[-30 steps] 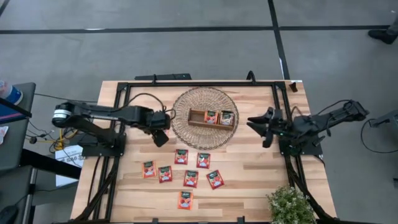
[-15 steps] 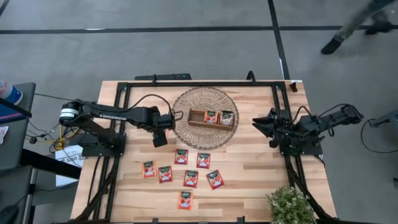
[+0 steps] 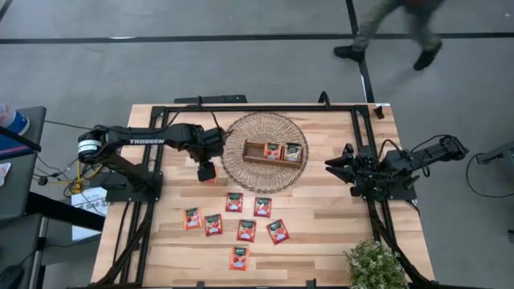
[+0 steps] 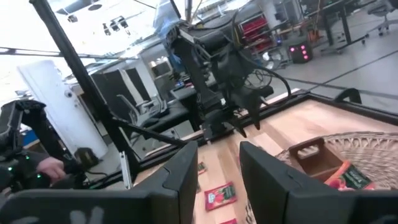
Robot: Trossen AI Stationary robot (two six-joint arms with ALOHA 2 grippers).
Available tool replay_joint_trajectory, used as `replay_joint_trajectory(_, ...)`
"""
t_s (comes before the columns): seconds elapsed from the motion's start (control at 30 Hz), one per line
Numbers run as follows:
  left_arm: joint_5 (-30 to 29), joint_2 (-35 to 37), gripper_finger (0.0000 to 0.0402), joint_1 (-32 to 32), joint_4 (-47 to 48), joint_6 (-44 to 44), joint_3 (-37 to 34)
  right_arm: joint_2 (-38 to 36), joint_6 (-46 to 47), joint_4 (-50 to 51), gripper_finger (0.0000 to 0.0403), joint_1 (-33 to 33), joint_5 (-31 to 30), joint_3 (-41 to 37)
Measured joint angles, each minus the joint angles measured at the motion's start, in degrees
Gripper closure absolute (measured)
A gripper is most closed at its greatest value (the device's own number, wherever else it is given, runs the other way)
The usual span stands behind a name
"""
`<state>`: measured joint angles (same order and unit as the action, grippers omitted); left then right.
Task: Pick & Place Tea
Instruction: Put the top left orange tea bag into the middle slot of the wooden organizer
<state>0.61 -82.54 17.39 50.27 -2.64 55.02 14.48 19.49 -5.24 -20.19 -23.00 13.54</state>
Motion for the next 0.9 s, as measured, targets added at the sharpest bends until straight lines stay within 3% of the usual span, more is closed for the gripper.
replay_joint_trajectory(0.17,0.08,-0.21,0.0205,-0.02,-1.23,-4.40,0.01,0.00,0.00,0.00,0.0292,0.01,0.21,0.00)
replay_joint_trajectory(0.57,0.16,-10.48,0.0205,0.92,-0.96,-8.95,-0.02,0.00,2.69,-0.85,0.0292,0.03,0.44,0.00)
replay_joint_trajectory(0.9,1.14,-11.23,0.0205,4.74,-1.56,-12.41,-0.02,0.00,3.04,-0.85,0.0292,0.03,0.52,0.02)
